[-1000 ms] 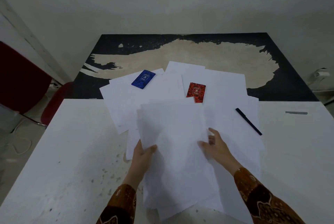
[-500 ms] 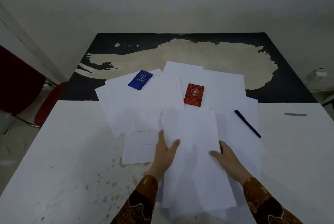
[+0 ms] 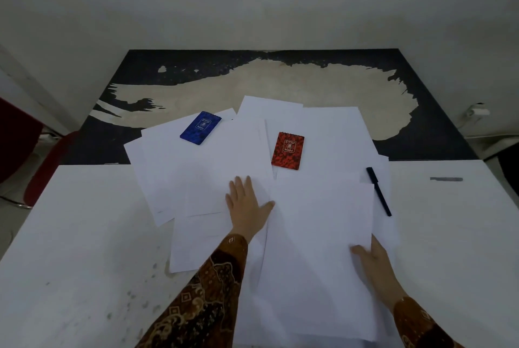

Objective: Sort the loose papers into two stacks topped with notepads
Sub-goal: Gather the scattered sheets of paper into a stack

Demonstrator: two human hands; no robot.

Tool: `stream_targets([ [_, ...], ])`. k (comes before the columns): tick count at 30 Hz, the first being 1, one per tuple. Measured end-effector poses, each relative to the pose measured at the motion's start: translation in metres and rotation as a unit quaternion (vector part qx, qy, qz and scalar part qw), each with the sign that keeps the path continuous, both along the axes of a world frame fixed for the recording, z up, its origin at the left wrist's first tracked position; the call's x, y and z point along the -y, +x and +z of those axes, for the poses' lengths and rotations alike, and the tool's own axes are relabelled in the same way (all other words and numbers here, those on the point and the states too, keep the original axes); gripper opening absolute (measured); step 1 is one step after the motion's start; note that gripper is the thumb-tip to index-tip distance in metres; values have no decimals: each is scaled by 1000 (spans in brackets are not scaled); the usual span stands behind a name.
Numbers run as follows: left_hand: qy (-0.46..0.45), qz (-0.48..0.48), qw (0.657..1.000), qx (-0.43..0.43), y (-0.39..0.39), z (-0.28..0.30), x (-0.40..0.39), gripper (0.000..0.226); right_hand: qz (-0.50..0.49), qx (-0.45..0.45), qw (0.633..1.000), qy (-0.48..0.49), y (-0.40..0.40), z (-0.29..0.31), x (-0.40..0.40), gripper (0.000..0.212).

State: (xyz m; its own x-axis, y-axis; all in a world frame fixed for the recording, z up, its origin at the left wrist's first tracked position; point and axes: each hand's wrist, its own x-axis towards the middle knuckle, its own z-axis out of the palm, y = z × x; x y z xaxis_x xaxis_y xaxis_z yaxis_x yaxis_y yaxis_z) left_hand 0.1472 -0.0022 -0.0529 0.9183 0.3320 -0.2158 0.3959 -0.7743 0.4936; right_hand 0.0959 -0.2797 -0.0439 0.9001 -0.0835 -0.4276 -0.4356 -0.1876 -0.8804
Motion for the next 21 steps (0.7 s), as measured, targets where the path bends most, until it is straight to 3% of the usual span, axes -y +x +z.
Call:
stream_targets([
  [7, 48, 13, 999, 20, -8, -17, -5, 82, -63, -29, 995, 74, 1, 1, 5, 29],
  [12, 51, 14, 996, 67, -4, -9, -15, 53, -80, -19, 992, 91, -1, -3, 15, 33],
  [16, -52, 40, 993, 96, -7, 2, -28, 51, -40, 8, 998, 41, -5, -9, 10, 35],
  [21, -56, -22, 987, 149, -31, 18, -22, 42, -28, 31, 999, 0, -5, -10, 4, 35],
])
